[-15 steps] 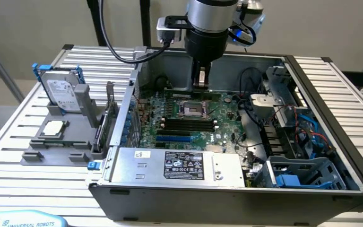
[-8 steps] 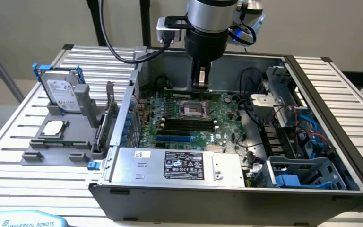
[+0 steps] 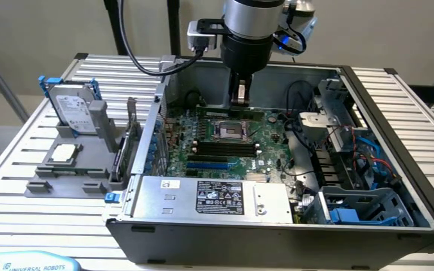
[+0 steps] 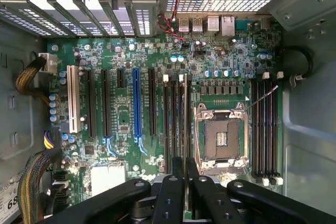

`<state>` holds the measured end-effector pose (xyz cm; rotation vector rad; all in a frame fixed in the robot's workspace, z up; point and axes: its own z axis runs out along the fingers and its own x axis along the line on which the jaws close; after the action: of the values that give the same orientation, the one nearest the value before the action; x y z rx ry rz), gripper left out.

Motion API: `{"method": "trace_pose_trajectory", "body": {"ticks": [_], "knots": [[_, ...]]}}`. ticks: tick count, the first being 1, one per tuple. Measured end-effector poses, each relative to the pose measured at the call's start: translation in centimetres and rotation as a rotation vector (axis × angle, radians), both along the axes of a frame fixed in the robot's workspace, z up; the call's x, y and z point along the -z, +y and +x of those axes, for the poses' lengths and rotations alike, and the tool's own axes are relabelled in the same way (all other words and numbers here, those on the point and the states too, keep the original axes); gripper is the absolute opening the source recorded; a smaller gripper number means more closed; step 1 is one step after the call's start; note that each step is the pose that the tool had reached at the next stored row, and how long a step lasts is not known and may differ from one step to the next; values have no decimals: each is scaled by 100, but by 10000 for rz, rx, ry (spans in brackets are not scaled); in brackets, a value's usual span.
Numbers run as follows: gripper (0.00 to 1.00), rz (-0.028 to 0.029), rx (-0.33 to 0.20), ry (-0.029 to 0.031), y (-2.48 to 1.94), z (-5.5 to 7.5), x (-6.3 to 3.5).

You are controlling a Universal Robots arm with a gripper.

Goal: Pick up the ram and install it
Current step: 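Insert the ram into the slot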

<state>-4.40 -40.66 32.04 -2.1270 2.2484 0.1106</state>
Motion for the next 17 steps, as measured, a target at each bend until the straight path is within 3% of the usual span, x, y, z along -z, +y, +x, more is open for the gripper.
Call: {"method": "trace_pose_trajectory", "body": {"ticks": [7,17], "knots": [[13,2,0,-1,0,2,14],[13,-1,-64,-2,22,4,191]]}}
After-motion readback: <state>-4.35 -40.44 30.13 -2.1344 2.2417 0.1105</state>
